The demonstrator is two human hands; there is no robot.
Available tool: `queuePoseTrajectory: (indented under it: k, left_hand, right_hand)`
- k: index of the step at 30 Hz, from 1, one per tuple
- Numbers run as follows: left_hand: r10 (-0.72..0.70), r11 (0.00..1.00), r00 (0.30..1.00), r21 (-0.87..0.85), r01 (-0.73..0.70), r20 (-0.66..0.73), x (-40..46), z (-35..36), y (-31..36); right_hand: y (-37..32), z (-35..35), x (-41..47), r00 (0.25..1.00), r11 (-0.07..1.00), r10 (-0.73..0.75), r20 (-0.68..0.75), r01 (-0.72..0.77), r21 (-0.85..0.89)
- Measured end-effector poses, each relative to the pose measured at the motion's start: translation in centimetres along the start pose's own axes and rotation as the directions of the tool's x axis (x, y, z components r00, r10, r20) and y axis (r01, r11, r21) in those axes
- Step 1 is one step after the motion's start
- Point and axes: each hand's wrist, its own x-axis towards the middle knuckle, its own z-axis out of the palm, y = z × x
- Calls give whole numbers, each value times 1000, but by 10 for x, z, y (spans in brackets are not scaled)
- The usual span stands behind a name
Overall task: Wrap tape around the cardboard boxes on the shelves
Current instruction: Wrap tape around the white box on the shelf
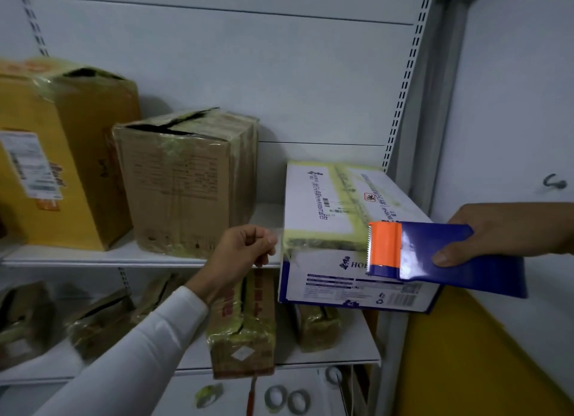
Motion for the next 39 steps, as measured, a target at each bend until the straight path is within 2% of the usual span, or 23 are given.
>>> queuePoseTrajectory:
  k: [3,7,9,10,12,14,17,22,26,30,33,35,37,39]
  left_hand:
    - [-21,998,1000,55,22,-19,1,11,-2]
    - [63,926,984,378,6,-169,5,15,-7]
    - [176,901,950,431,-49,-259,4,17,-7]
    - [278,891,921,432,-141,-273,2,20,-4]
    - [436,836,884,442,-327,-171,-1,28,1]
    - [485,762,874,494,-418,-8,-1,37,1]
    - [490,735,872,525,-428,25,6,42,-7]
    - [579,612,801,567,-551,154,11,22,-13]
    - [623,547,761,593,-590,183,9,-4,-12]
    - [612,477,762,668,-570,213,11,-18,-11]
    - [565,398,762,705,-587,316,17,-19,-7]
    - [537,410,752,661,-629,383,20,-17,-8]
    - [515,487,771,612,-623,375,20,-16,-11]
    - [520,498,773,607,-620,363,21,-18,-14]
  right_hand:
    - [-2,2,0,1000,999,19,-3,-19,29]
    - [-2,5,1,999,1000,25,-44,-24,15]
    - [-1,7,-1,998,1000,14,-60,-13,15]
    - [-1,7,-1,998,1000,8,-62,-7,14]
    - [0,8,-3,998,1000,8,-63,-7,16]
    - [0,7,-4,998,1000,7,-59,-6,14]
    - [2,8,-6,999,1000,-10,-42,10,4]
    - [2,13,-8,999,999,-8,33,7,36]
    - [-9,22,-4,995,996,-48,92,41,76]
    - [-22,22,1,991,998,-49,123,44,37]
    - [-25,16,-2,992,999,-34,123,31,27]
    - [-27,11,-6,993,999,-29,116,26,29]
    - [-25,8,-6,993,1000,-16,121,13,23]
    - [-19,7,-6,993,1000,8,122,-10,12]
